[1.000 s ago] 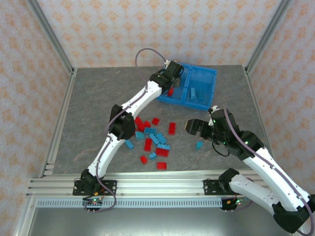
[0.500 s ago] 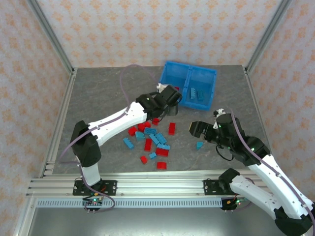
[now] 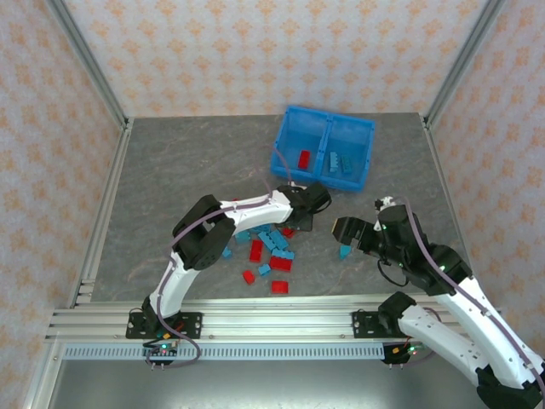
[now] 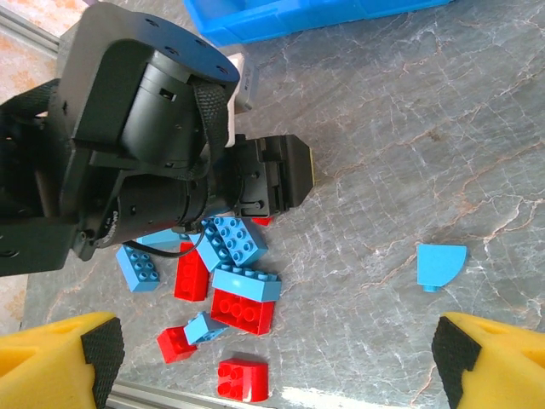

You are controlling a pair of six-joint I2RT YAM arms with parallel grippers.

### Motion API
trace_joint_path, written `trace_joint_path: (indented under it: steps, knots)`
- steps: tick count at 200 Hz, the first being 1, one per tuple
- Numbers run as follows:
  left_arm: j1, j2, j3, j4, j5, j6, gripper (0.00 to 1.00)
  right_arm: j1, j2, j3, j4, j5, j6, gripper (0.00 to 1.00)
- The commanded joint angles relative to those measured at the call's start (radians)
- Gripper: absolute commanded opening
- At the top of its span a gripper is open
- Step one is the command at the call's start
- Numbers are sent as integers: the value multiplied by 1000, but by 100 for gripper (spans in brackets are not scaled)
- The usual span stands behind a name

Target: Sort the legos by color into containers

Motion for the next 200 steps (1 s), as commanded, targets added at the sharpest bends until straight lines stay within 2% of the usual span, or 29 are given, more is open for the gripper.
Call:
trace_joint_path:
  steps: [1,16,53,91,114,149,171,200]
  knots:
    - [-1,16,14,22,15,-24,51,4,-14,-9,-27,34,12,95]
    - [-2,20,4,28,22,-32,43,4,-14,-10,-21,34,13,95]
    - [-1,-22,1,18,9,-27,33,4,-13,-9,-15,32,17,95]
    - [0,-93,80,-20,-61,28,31,4,-12,-3,-8,27,19,95]
    - [16,-91,219,-77,-164,105,31,4,-9,2,10,12,12,95]
    - [99,23,488,-137,-265,194,29,4,-5,8,10,21,2,95]
    - [169,110,638,-118,-257,239,29,4,-5,5,7,31,-4,95]
    - [244,282,902,-110,-116,273,29,4,-3,-1,3,53,-14,95]
